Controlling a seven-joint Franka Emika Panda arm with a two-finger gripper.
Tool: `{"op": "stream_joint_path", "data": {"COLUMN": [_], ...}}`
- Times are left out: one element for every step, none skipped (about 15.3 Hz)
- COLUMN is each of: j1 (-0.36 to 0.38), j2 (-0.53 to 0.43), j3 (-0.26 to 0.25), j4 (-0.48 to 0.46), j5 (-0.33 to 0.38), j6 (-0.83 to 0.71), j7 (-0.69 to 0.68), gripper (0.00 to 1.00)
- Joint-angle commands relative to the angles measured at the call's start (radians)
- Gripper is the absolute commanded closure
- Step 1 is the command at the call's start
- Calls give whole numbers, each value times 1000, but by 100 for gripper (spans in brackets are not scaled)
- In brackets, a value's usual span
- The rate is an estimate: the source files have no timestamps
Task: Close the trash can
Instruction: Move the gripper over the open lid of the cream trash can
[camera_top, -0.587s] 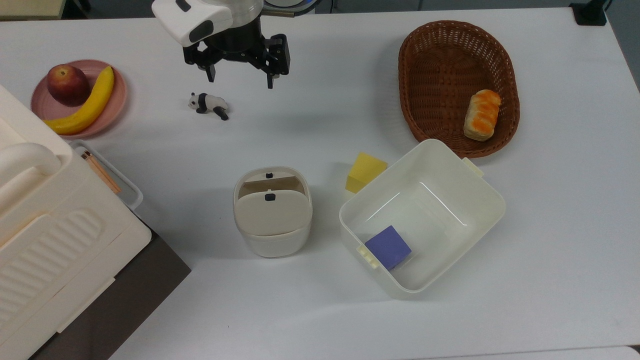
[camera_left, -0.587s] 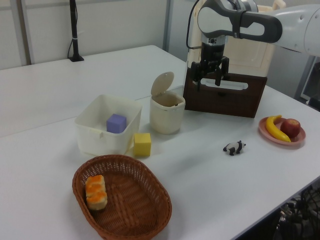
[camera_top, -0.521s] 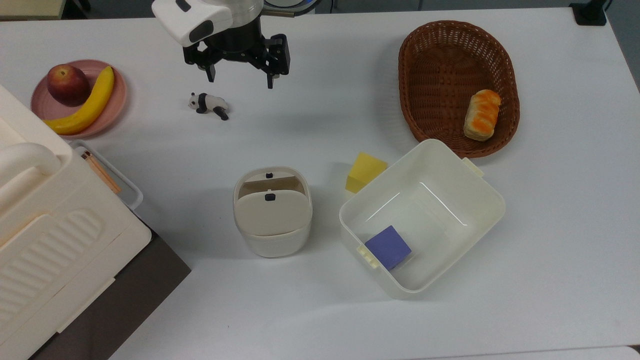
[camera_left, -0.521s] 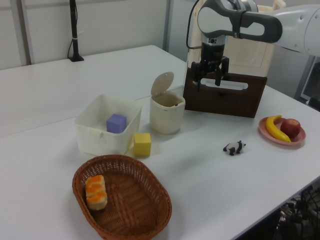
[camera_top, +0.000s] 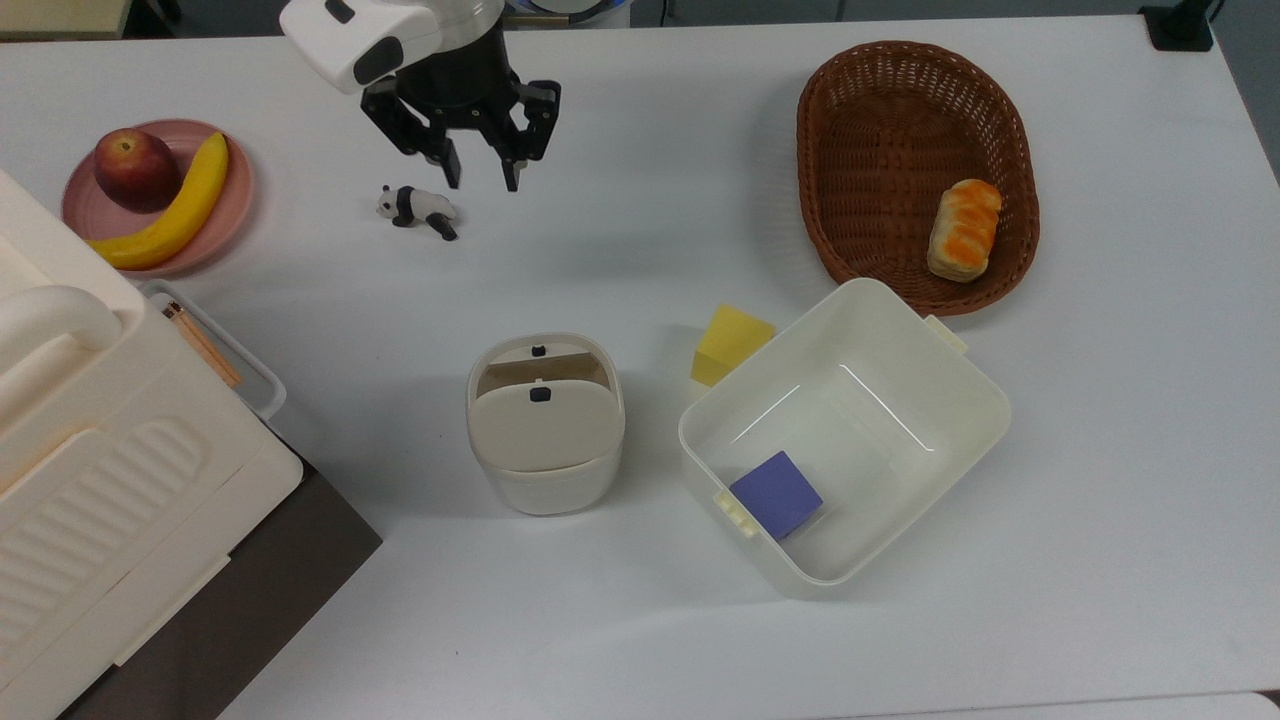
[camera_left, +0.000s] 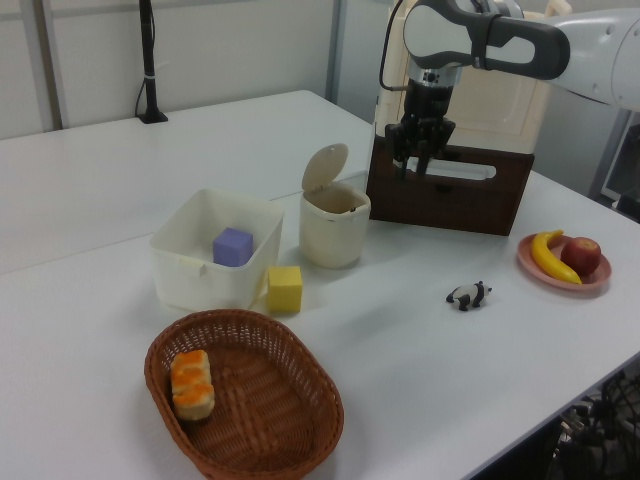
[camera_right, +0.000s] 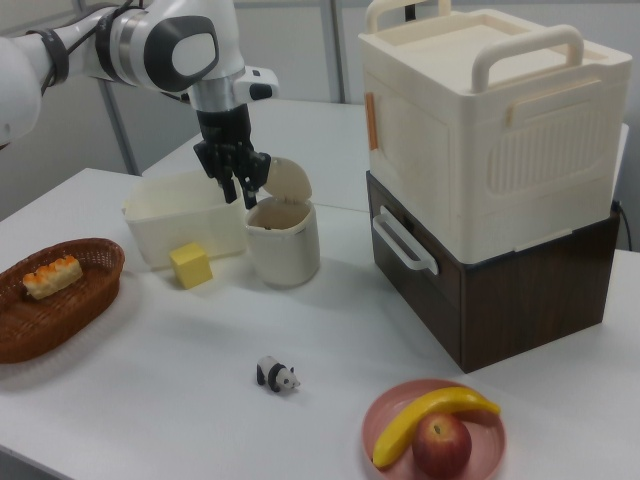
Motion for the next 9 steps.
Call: {"op": "stream_joint_path", "data": {"j1": [1,4,7,9,10,16,23,27,32], "j2": [15,28,41,55,66,77,86,101,115], "j3": [-3,0,5,9,11,11,11,11,12], "j4": [-9,-9,-8,-8,-6,-6,1,9,27], "j5": [73,73,74,74,74,74,74,74,74], "j6": [144,196,251,310,367,419,465,502,539], "j7": [-33,-30,-29,-24,-23,-20,-15,-3,22], "gripper": [100,100,100,100,100,100,100,100,100]}}
